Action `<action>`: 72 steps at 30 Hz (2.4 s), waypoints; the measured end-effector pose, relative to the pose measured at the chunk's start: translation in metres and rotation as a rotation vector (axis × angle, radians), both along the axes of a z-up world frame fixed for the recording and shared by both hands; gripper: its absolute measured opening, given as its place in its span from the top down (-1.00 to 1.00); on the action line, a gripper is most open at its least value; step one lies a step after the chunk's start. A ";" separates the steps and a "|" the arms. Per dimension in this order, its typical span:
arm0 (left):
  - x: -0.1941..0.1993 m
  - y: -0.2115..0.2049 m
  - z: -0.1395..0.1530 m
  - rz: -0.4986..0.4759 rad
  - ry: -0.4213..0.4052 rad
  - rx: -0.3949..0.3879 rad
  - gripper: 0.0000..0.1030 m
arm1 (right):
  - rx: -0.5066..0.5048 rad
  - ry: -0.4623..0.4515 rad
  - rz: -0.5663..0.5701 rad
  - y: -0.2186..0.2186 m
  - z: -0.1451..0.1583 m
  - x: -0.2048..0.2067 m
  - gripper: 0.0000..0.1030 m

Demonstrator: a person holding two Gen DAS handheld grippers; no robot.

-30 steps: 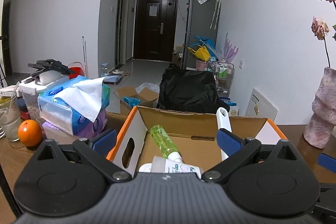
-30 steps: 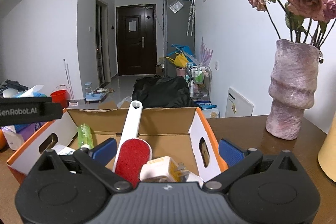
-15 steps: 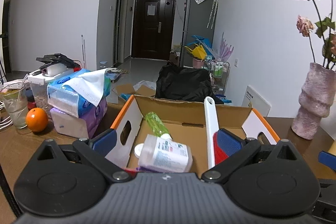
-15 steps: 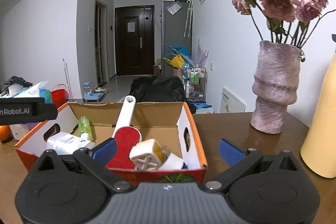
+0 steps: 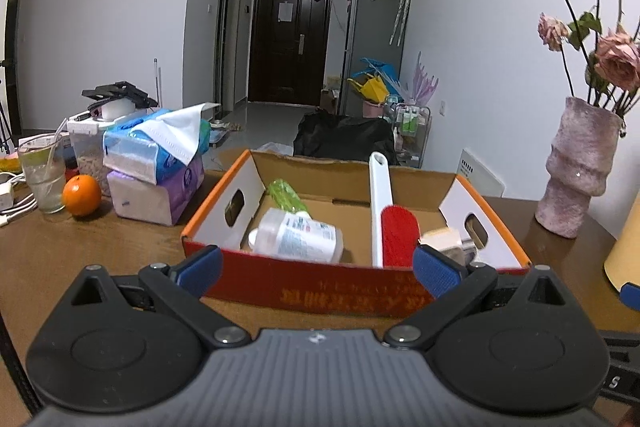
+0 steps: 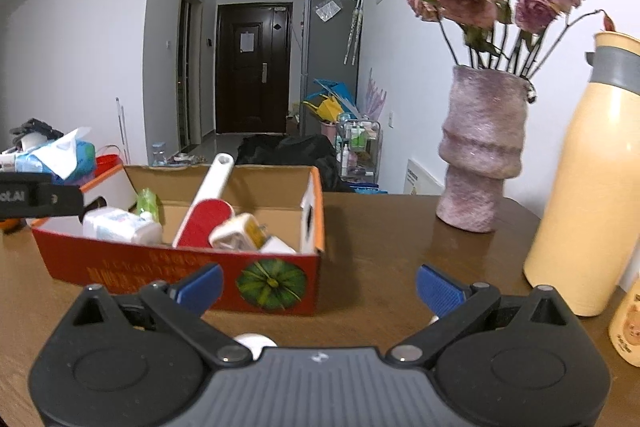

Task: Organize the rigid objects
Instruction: 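Withdraw both tools from the box toward the white cap and spray bottle, then grasp the white bottle cap with the left tool while the right tool grasps the white spray bottle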

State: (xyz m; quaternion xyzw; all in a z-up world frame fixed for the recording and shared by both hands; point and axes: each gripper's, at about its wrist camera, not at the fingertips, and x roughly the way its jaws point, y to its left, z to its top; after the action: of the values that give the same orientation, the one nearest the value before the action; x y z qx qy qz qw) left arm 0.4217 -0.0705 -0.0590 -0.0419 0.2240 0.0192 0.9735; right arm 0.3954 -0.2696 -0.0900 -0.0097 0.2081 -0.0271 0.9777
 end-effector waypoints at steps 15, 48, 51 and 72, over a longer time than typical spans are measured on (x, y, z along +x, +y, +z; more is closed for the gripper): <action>-0.031 -0.035 -0.023 -0.029 0.065 0.032 -1.00 | -0.011 0.029 -0.019 -0.044 -0.012 -0.032 -1.00; 0.002 -0.122 -0.073 -0.186 0.176 0.143 -1.00 | -0.083 0.170 0.238 -0.106 -0.052 0.003 -1.00; 0.010 -0.133 -0.075 -0.191 0.168 0.182 -1.00 | -0.079 0.174 0.259 -0.110 -0.053 0.007 -1.00; 0.020 -0.138 -0.074 -0.243 0.191 0.161 0.19 | -0.092 0.186 0.319 -0.113 -0.059 0.027 -1.00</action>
State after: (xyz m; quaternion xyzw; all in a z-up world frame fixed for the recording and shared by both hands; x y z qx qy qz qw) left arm 0.4421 -0.2080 -0.1329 0.0658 0.3167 -0.0769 0.9431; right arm 0.4225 -0.3823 -0.1494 -0.0897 0.2920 0.1197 0.9447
